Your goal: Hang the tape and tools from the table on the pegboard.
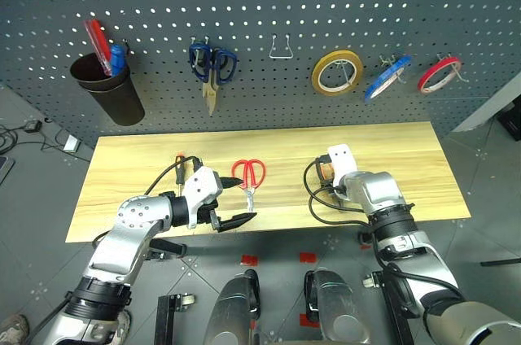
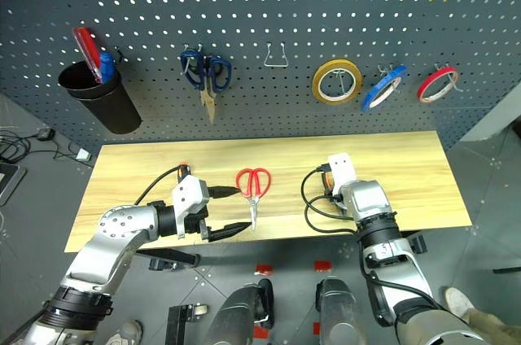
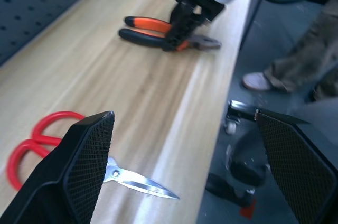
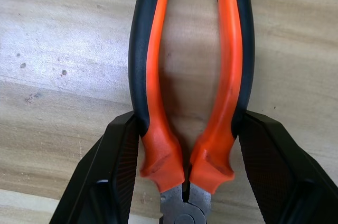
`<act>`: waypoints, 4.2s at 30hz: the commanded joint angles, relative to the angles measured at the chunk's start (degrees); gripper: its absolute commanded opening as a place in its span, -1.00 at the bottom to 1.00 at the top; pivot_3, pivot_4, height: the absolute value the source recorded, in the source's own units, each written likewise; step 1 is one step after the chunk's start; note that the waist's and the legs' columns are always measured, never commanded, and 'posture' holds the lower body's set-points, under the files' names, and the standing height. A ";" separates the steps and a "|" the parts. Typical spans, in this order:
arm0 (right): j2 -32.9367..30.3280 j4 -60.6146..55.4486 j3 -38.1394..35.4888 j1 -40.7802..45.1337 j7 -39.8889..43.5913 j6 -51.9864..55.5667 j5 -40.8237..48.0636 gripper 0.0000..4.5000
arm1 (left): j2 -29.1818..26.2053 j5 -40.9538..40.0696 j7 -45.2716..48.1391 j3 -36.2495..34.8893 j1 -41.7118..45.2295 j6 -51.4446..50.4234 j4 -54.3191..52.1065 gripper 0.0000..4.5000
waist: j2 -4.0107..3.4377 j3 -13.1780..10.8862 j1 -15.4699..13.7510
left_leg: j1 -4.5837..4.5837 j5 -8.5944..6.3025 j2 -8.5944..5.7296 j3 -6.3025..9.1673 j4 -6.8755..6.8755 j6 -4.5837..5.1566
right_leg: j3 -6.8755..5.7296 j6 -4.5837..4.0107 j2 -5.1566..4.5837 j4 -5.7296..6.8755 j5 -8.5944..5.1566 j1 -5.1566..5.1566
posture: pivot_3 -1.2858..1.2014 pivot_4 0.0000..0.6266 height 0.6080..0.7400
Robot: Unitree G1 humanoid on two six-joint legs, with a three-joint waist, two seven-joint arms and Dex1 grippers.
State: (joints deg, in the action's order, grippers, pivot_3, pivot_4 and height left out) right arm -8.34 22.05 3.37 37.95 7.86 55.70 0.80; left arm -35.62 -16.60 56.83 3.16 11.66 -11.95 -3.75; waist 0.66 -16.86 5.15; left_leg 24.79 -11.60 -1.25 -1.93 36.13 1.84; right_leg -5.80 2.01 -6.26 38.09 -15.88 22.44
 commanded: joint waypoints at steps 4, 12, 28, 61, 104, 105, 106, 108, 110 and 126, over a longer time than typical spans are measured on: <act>-0.42 -31.22 3.57 -8.25 0.29 0.24 -0.21 0.12 | 2.52 -5.08 -6.74 -9.81 -1.90 -0.42 -4.28 1.00 | 0.03 0.02 0.15 | 0.06 0.05 0.00 -0.07 -0.02 -0.16 | 0.08 0.02 0.00 -0.01 0.00 0.11 | -0.18 -0.15 1.00; 4.27 -47.11 11.41 -5.11 -5.69 -22.71 -7.41 0.12 | 3.63 -7.40 -15.36 -16.20 -7.44 -3.60 -12.49 1.00 | 0.10 0.06 1.28 | 0.05 0.03 0.07 -0.14 -0.04 -0.35 | 0.22 0.08 0.07 0.05 0.03 0.23 | -0.17 -0.25 1.00; 10.44 -2.68 5.87 25.95 -9.89 -57.77 -7.97 0.12 | 4.74 -11.34 -23.51 -14.87 4.91 -14.40 -15.11 1.00 | 0.56 0.33 0.75 | 0.04 0.09 0.06 -0.18 0.10 -0.41 | 0.28 0.04 0.14 0.12 0.16 0.22 | -0.10 -0.24 1.00; 12.18 15.28 0.57 23.11 -13.10 -58.72 -6.63 0.99 | 8.20 -6.83 -25.01 -8.36 6.54 -13.86 -9.31 1.00 | 0.59 0.11 -0.40 | 0.02 0.09 0.12 -0.30 0.07 -0.41 | 0.39 0.03 0.12 0.03 0.16 0.21 | -0.11 -0.08 1.00; -14.35 -56.40 8.58 -22.00 27.17 1.73 30.70 1.00 | 31.89 9.53 -53.74 -0.57 8.06 -38.58 17.60 0.82 | 0.73 0.25 -0.62 | -0.11 -0.16 0.12 -0.06 0.27 -0.04 | 0.18 0.12 0.12 0.01 0.18 -0.12 | -0.19 -0.13 1.00; -14.52 -56.22 8.42 -21.80 27.26 1.76 31.07 1.00 | 32.30 9.38 -53.66 -0.83 8.09 -39.08 17.79 0.75 | 0.71 0.28 -0.59 | -0.11 -0.16 0.12 -0.06 0.28 -0.03 | 0.18 0.12 0.12 0.01 0.18 -0.12 | -0.19 -0.14 1.00; -14.60 -55.95 8.19 -21.61 27.29 1.83 31.55 1.00 | 32.69 9.28 -53.44 -0.97 8.09 -39.56 17.85 0.58 | 0.71 0.33 -0.57 | -0.11 -0.16 0.12 -0.05 0.31 -0.03 | 0.18 0.14 0.12 0.01 0.18 -0.13 | -0.19 -0.14 1.00; -14.82 -55.46 7.93 -21.28 27.43 1.82 32.06 1.00 | 32.87 9.48 -52.77 -0.76 8.10 -40.04 17.94 0.36 | 0.70 0.38 -0.53 | -0.11 -0.17 0.12 -0.05 0.34 -0.02 | 0.18 0.15 0.12 0.01 0.19 -0.15 | -0.19 -0.15 1.00; -15.12 -54.98 7.58 -20.88 27.73 1.85 32.40 1.00 | 32.83 9.57 -52.49 -0.91 8.14 -40.44 18.08 0.09 | 0.71 0.46 -0.53 | -0.11 -0.19 0.12 -0.06 0.39 0.01 | 0.19 0.18 0.12 0.00 0.20 -0.17 | -0.19 -0.15 1.00; -15.83 -53.88 6.83 -20.02 27.43 1.42 33.42 1.00 | 28.44 11.08 -49.51 -1.69 7.55 -38.10 16.86 -0.98 | 0.81 1.02 -0.30 | -0.08 -0.31 0.13 -0.07 0.69 0.17 | 0.25 0.27 0.10 0.00 0.26 -0.22 | -0.20 -0.21 1.00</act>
State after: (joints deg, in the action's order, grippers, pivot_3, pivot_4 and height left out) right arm -23.95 -31.05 11.29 17.42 34.92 57.83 32.84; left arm -5.76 -7.57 7.51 0.33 21.71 -50.26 11.61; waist 1.47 -15.84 4.86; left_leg 24.71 -11.91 -1.12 -2.00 36.82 2.00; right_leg -5.55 2.28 -6.16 38.09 -15.61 22.23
